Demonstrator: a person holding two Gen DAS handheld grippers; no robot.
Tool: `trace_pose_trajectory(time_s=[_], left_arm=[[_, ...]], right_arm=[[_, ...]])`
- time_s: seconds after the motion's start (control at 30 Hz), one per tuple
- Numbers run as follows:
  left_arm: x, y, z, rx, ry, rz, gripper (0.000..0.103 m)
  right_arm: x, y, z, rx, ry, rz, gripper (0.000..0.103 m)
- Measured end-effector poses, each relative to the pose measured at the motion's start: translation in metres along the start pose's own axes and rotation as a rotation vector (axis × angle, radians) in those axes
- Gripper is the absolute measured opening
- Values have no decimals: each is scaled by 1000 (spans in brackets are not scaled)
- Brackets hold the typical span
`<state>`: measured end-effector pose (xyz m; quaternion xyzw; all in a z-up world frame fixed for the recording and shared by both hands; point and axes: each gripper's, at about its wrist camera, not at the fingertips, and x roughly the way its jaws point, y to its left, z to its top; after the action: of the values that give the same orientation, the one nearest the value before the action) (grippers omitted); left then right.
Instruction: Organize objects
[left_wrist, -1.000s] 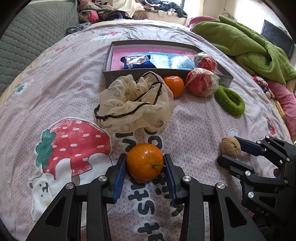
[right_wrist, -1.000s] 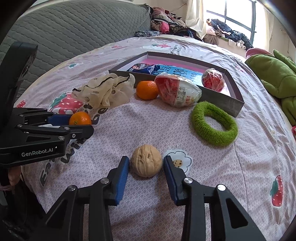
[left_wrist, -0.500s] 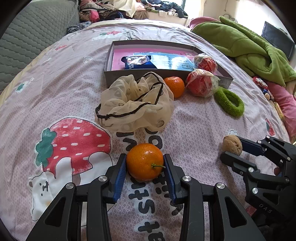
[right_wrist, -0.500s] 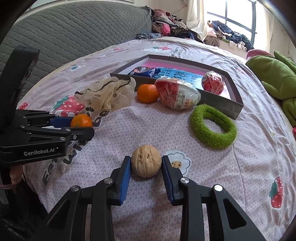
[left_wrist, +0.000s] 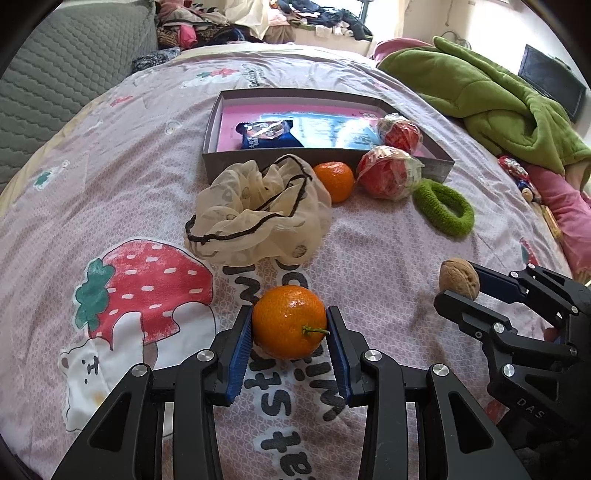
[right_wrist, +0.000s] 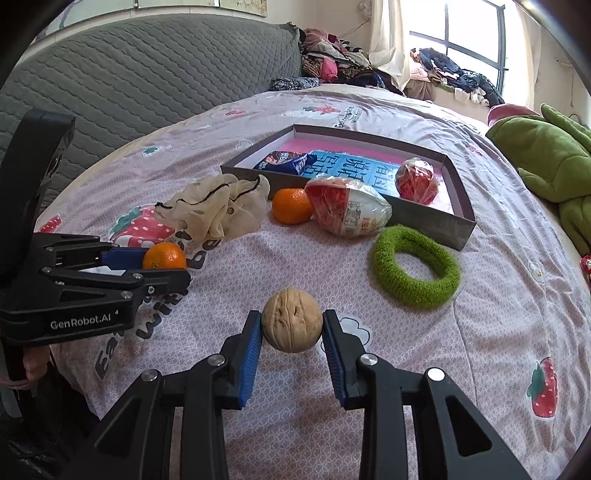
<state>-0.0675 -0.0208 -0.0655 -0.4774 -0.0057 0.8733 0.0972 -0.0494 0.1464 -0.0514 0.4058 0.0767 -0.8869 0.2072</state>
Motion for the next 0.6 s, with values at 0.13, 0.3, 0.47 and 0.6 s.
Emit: trace_pose_trajectory(time_s=[0.13,0.3,0.47,0.6], left_arm=[[-5,-6,0,13,-11,6,40],[-10,-8,2,16,-26,5,40],[-17,-10,5,18,-47,8,40],[-24,-14,7,27,-67,8,40]], right_arm=[[-3,-1,1,6,-11,1,33],[-6,-1,2,10,-20,3,33],[-12,-4,4,19,-37,5,33],[-17,-5,7,25,-54,5,33]])
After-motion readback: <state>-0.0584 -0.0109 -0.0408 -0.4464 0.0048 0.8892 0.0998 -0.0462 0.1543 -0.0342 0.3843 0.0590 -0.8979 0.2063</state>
